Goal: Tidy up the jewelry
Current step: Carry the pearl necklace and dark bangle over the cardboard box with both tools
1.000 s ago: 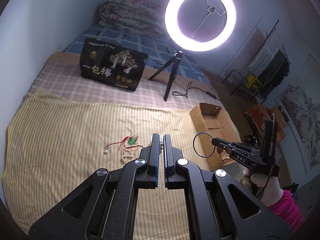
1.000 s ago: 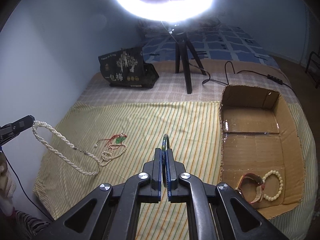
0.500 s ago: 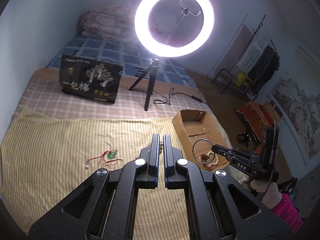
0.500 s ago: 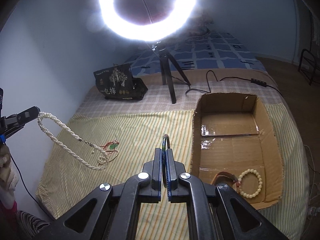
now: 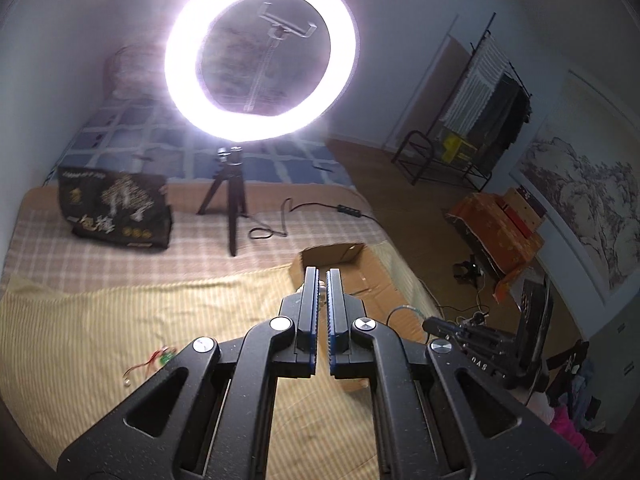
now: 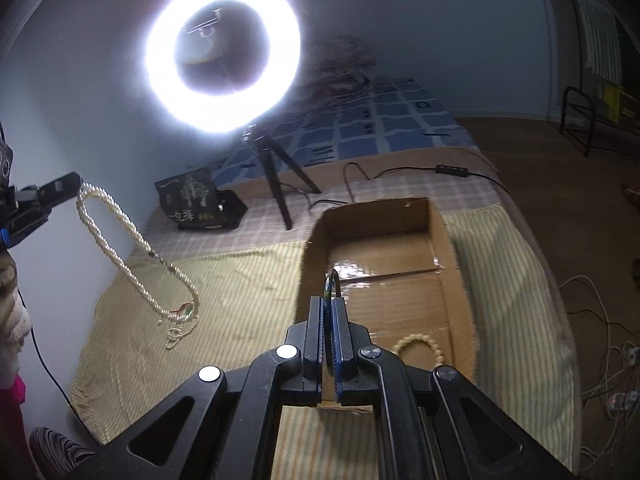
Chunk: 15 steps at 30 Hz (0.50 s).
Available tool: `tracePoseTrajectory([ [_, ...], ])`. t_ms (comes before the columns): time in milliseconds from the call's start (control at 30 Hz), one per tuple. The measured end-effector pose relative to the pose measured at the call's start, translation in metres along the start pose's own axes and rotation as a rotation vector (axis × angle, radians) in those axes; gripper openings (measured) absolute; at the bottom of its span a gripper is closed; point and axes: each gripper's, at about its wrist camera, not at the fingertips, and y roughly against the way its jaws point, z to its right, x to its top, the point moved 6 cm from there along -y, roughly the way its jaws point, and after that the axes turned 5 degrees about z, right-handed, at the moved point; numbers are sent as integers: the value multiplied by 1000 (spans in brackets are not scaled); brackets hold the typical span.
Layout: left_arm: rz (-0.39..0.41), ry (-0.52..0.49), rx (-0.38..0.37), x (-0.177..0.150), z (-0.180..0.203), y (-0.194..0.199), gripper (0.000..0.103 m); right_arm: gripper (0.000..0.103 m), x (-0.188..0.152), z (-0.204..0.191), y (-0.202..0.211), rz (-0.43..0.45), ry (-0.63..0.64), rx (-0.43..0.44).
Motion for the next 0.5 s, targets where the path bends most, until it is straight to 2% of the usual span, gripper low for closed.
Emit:
tracePoseTrajectory([
  [233,-17,-31,-38,21,40,-47,1,1,0,30,0,-2,-30,-36],
  [500,-63,-58,-43,27,67,-112,1,1,3,54,-9,-13,-49,-65],
])
